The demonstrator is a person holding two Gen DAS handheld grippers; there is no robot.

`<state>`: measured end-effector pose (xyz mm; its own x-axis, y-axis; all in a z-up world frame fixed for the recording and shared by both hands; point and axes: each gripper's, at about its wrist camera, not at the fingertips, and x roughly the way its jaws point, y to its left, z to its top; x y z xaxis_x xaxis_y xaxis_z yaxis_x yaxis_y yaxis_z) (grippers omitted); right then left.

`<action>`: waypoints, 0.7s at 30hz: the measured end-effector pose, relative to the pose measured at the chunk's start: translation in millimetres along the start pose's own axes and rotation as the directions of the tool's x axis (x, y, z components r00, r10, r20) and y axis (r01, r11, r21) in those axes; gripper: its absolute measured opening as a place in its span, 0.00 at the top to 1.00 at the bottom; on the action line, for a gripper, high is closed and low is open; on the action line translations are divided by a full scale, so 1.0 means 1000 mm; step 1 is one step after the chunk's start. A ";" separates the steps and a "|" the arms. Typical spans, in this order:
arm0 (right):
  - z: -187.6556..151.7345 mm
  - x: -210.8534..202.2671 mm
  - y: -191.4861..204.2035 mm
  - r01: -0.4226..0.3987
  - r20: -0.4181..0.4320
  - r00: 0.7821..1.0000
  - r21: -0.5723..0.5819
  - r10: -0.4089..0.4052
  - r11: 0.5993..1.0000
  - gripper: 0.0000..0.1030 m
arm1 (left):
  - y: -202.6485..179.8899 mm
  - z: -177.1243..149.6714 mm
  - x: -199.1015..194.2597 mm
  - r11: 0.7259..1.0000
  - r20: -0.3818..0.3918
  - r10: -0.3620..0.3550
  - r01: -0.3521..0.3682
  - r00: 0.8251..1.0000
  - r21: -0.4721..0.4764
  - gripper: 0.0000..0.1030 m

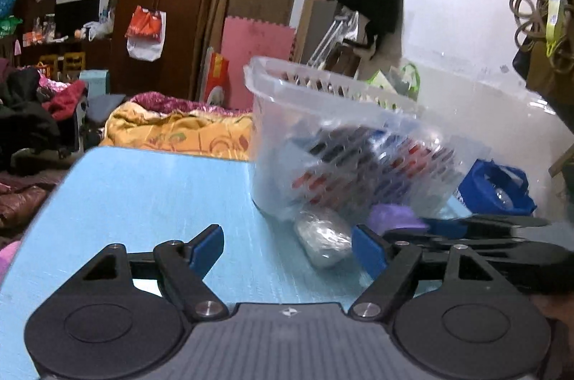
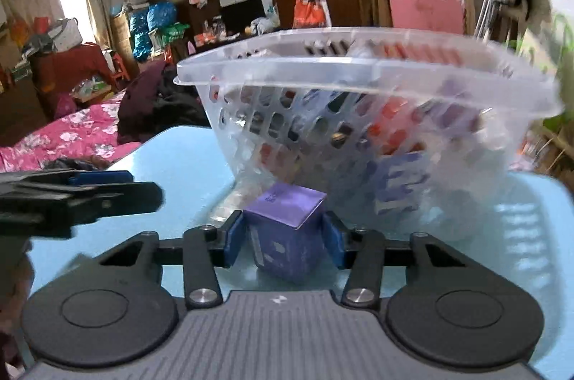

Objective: Organize objects
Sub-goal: 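Grasp a clear bag with white contents with the left gripper while the right grasps the purple box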

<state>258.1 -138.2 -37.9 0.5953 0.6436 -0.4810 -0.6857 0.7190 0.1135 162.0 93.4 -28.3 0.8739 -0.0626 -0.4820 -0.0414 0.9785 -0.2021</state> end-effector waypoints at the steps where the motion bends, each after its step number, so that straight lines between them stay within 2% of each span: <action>1: -0.005 -0.009 -0.004 -0.007 0.009 1.000 0.009 0.007 1.000 0.53 | -0.005 -0.001 0.005 1.000 -0.015 -0.002 0.003 1.000 0.010 0.21; 8: -0.016 -0.041 -0.025 0.008 0.046 0.999 0.042 -0.010 0.999 0.54 | -0.040 -0.004 0.041 0.997 -0.076 0.045 -0.040 0.996 0.063 0.21; 13: -0.016 -0.036 -0.030 0.008 0.053 0.999 0.055 -0.011 0.998 0.54 | -0.055 -0.001 0.056 0.993 -0.097 0.091 -0.083 0.991 0.079 0.22; 14: -0.017 -0.035 -0.030 0.009 0.052 0.999 0.056 -0.012 0.998 0.54 | -0.056 -0.001 0.058 0.993 -0.097 0.098 -0.091 0.990 0.077 0.25; 15: -0.017 -0.035 -0.032 0.008 0.052 0.999 0.057 -0.011 0.998 0.54 | -0.055 -0.001 0.058 0.994 -0.091 0.090 -0.084 0.992 0.073 0.44; 16: -0.018 -0.035 -0.032 0.008 0.053 0.999 0.058 -0.011 0.998 0.54 | -0.055 -0.002 0.055 0.995 -0.080 0.080 -0.074 0.994 0.066 0.52; 19: -0.019 -0.037 -0.033 0.008 0.059 0.998 0.060 -0.012 0.998 0.55 | -0.054 -0.008 0.037 0.995 -0.021 0.083 -0.081 0.996 0.065 0.53; 21: -0.022 -0.040 -0.033 0.012 0.063 0.998 0.052 -0.015 0.999 0.55 | -0.053 -0.013 0.021 0.996 0.015 0.057 -0.058 0.998 0.070 0.53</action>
<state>247.3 -193.8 -41.5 0.6308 0.6476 -0.4274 -0.6559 0.7394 0.1523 176.0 37.6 -38.4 0.8772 -0.0041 -0.4802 -0.0577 0.9918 -0.1139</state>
